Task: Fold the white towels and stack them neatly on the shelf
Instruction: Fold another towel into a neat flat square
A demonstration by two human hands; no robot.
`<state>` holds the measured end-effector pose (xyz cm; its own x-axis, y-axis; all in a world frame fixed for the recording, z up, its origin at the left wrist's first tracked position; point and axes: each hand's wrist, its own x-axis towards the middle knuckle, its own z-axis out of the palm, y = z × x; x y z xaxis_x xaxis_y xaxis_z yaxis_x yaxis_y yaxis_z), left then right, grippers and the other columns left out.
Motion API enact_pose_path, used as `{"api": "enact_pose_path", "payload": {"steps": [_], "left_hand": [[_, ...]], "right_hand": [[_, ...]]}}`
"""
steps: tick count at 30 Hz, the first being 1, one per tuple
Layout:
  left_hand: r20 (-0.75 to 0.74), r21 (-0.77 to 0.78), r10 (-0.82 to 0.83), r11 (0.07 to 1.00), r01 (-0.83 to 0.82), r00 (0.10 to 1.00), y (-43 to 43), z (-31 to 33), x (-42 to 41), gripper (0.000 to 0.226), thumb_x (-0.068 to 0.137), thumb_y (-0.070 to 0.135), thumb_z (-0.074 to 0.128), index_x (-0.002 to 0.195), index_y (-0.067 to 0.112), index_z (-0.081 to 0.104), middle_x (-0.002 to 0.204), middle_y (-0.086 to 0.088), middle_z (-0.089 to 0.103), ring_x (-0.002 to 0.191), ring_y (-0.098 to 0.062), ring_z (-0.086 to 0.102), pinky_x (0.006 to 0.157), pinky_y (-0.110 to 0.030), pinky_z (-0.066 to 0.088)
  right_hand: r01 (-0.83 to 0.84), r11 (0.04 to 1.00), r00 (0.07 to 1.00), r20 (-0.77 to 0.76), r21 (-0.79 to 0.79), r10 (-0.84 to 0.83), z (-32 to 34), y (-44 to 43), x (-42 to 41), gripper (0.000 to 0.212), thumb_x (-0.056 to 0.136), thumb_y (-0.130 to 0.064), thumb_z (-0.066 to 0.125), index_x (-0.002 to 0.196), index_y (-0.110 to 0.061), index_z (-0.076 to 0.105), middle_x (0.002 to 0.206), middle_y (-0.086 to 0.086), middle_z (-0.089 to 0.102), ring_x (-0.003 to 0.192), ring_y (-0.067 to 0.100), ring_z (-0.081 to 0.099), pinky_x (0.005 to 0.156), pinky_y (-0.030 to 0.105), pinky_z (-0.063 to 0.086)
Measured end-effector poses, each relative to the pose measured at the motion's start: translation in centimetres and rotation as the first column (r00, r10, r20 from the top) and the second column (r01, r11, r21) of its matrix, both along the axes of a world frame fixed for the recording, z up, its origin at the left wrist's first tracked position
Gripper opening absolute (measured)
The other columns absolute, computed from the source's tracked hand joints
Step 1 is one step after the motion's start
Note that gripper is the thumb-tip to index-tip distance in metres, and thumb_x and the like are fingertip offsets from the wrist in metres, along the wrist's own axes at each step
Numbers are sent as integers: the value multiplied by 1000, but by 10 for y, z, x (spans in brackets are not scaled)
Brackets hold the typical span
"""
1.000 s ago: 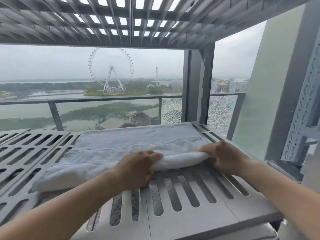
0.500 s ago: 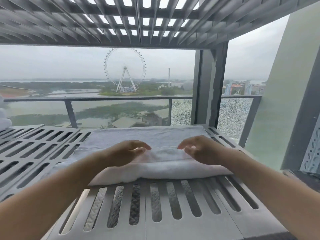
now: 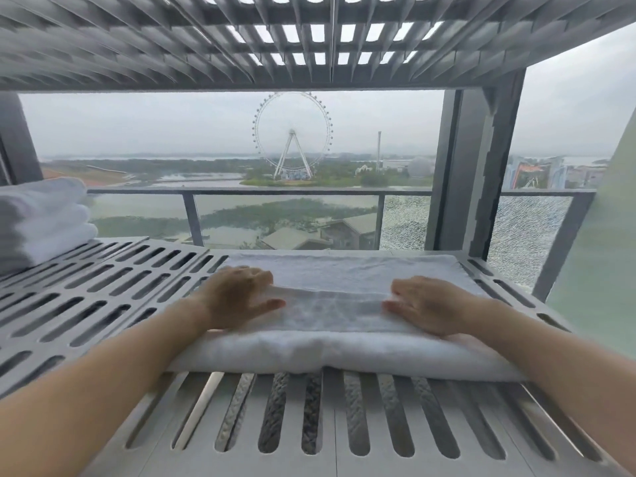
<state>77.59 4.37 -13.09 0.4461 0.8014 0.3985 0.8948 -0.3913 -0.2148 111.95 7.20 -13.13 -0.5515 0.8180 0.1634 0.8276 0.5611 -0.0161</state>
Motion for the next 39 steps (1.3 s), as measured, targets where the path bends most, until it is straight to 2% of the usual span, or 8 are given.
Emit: {"api": "enact_pose_path", "payload": {"steps": [2,6,12,16,23,28,36,39], "left_hand": [[3,5,-18,1000,18,1000,0,8,-6,79,63,91,8,80,23,44,72,8,49,65,-15,47,59,-29,30],[35,37,-79,996,78,996,-4,22,-11,69,61,88,36,77,22,50,69,9,53,61,-14,49,56,-30,40],[94,-136,-46,989,59,994,-34,33,-7,57,59,75,60,75,21,61,68,8,62,65,-11,56,62,-30,45],[65,-37,-54,998,57,996,-66,41,-6,36,72,58,62,80,23,59,68,10,56,66,-12,50,61,-27,39],[66,127,-257,960,247,964,-122,47,-10,45,73,67,58,75,22,53,71,11,51,67,-13,54,59,-28,39],[14,-22,-326,945,326,945,-170,28,-13,43,73,72,50,67,30,41,61,14,48,60,-9,52,57,-28,40],[-99,5,-195,981,196,976,-213,-7,-11,43,86,63,40,117,34,47,108,7,66,95,-16,64,79,-31,49],[-82,6,-115,993,116,990,-226,-11,-5,37,87,54,47,116,32,49,111,10,61,95,-17,62,74,-31,46]], "right_hand": [[-11,998,1000,-21,66,12,6,3,1,52,74,-78,32,87,-29,40,79,-12,45,77,14,46,66,30,32],[-71,985,990,-110,157,89,17,4,4,66,54,-87,39,81,-27,49,70,-11,52,67,11,49,56,22,32],[-9,1000,987,-163,12,11,31,-27,1,62,39,-78,68,55,-20,55,47,-9,55,45,2,49,45,15,36],[113,992,986,-132,48,-106,45,-65,2,49,46,-60,81,47,-21,51,41,-23,51,41,-4,47,42,12,34],[235,945,971,-109,227,-215,55,-146,8,43,52,-60,76,50,-22,55,49,-10,55,50,1,51,43,19,28],[255,966,967,12,-31,-255,35,-196,9,41,55,-60,74,54,-23,55,44,-13,53,43,1,49,42,16,35],[66,995,998,-6,78,-66,4,-230,19,11,77,-44,54,80,-36,48,83,-14,57,83,12,54,76,31,46],[56,997,998,-36,58,-54,2,-238,22,13,80,-39,57,89,-33,50,78,-16,53,75,6,51,63,21,38]]}}
